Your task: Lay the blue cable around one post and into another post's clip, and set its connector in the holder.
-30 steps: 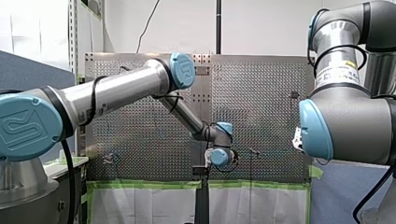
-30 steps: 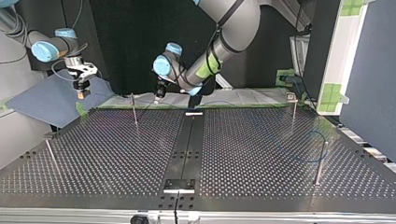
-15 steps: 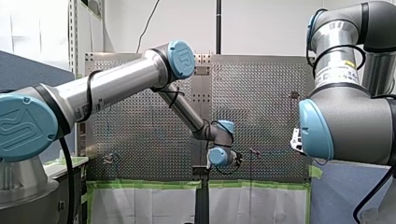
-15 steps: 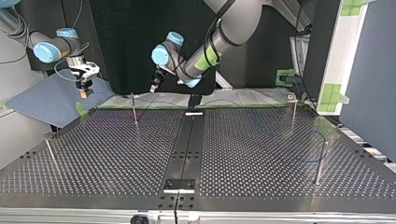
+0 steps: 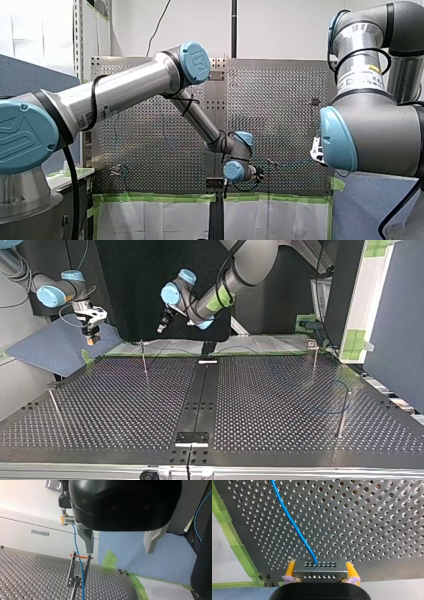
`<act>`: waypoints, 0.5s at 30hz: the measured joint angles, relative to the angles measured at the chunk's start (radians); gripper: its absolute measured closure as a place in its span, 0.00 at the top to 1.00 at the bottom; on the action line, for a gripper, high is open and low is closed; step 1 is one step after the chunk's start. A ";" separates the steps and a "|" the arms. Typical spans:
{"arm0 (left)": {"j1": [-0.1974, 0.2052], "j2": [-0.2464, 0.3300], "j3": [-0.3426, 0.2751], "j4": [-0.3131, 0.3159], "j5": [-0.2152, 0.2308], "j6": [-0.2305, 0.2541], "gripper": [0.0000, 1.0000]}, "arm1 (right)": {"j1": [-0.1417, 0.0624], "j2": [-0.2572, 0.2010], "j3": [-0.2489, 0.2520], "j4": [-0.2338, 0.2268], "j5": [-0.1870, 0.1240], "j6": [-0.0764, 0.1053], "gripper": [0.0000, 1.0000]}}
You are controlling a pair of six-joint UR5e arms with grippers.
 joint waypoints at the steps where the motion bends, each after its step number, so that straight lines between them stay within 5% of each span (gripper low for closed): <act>1: 0.000 0.000 0.000 0.000 0.000 -0.002 1.00 | 0.000 0.000 0.000 0.000 0.000 0.001 0.00; 15: 0.006 0.000 -0.001 0.000 -0.004 -0.011 1.00 | 0.003 0.000 0.000 0.000 -0.003 0.002 0.00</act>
